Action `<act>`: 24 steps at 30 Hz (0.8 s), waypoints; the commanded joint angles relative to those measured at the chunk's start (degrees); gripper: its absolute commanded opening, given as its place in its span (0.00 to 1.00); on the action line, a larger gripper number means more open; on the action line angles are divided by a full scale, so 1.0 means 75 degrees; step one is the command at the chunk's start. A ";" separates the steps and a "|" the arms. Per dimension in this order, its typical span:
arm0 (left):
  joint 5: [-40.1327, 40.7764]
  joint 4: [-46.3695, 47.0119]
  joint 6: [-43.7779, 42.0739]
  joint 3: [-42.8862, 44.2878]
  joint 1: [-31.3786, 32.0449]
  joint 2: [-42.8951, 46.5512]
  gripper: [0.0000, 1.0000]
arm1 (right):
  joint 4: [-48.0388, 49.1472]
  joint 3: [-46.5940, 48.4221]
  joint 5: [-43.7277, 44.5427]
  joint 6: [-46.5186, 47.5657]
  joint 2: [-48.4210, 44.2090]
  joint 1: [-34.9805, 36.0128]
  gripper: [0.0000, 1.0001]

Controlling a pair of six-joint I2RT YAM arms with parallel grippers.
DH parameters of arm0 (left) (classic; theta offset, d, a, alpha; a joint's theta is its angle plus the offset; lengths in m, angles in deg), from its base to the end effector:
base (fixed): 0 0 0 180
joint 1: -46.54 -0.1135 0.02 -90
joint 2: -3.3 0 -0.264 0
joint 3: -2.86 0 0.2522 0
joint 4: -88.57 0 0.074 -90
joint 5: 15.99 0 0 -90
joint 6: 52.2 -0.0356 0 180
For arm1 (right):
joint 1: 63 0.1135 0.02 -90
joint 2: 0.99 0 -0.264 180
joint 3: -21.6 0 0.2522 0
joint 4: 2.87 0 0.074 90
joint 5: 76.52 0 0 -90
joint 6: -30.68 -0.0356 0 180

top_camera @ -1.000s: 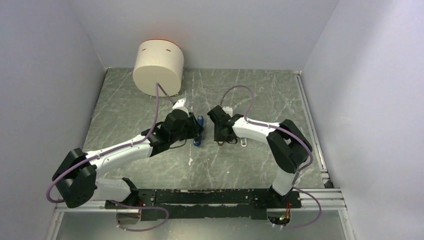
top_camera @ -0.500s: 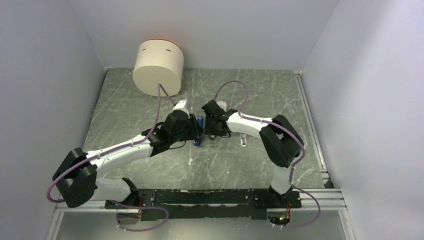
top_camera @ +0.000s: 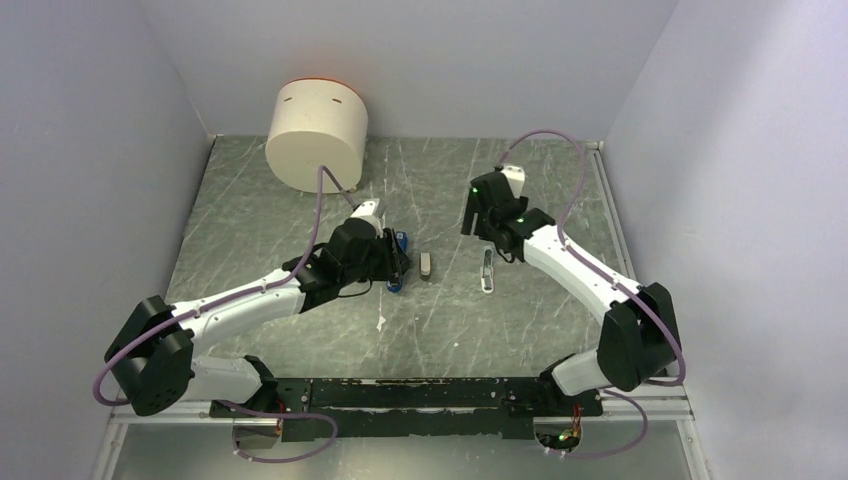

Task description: Load the staples into the stapler

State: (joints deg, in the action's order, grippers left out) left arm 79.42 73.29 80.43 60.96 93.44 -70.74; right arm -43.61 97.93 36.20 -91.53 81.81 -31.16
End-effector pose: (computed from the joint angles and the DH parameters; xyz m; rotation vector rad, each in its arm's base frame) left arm 0.1962 -0.2047 0.2413 0.0237 2.2262 -0.8081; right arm 0.2707 0.1519 0.2686 0.1892 2.3082 0.0864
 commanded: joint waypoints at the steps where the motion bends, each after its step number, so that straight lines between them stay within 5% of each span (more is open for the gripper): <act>1: -0.0561 0.0343 -0.0241 0.0349 -0.0068 0.0069 0.46 | -0.0512 -0.0354 0.0291 0.1144 -0.0020 -0.0566 0.79; 7: -0.0846 0.0214 -0.0273 0.0604 -0.0065 -0.0113 0.46 | -0.0539 -0.0338 -0.0583 0.1867 0.0240 -0.0900 0.80; 13: -0.0986 0.0002 -0.0281 0.0678 -0.0065 -0.0283 0.46 | -0.0482 -0.0102 -0.1281 0.1942 0.0805 -0.1221 0.65; 24: -0.1007 -0.0445 -0.0392 0.1040 -0.0054 -0.0622 0.45 | -0.0355 -0.0095 -0.1900 0.2101 0.1222 -0.1327 0.51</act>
State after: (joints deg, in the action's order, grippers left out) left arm 73.93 70.39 78.90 66.12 93.31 -74.65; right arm -47.06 96.11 24.24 -76.75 90.84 -40.74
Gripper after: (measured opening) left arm 0.452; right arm 0.546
